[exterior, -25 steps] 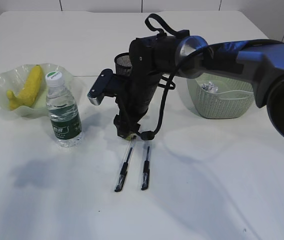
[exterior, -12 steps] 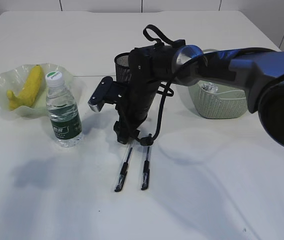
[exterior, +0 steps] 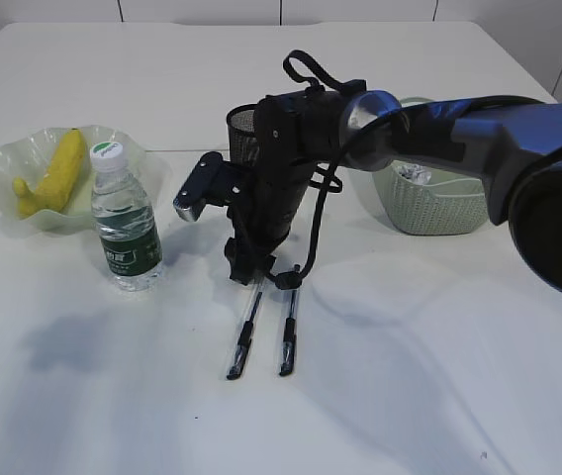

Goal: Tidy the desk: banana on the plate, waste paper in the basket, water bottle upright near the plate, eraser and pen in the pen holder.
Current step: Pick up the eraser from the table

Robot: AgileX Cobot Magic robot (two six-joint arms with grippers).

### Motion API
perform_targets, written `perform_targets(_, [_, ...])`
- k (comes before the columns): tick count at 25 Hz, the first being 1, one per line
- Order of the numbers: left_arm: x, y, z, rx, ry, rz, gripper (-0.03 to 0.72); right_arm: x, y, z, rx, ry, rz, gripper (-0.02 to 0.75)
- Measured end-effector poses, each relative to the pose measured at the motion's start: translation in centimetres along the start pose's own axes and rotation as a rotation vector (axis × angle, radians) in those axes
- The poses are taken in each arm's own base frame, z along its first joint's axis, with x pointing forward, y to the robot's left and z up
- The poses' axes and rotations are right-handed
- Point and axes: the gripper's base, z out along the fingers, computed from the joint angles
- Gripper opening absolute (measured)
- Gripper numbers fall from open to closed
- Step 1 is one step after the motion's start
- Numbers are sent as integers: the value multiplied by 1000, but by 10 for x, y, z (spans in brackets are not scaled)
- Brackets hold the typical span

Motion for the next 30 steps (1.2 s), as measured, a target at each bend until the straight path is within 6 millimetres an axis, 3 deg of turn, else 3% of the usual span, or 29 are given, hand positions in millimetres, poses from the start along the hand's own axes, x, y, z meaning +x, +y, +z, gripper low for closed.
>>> perform_targets(16, [0, 0, 0, 0, 0, 1, 514, -1, 0, -1, 2, 1, -4, 218])
perform_targets(30, [0, 0, 0, 0, 0, 1, 514, 1, 5, -10, -48, 35, -1, 201])
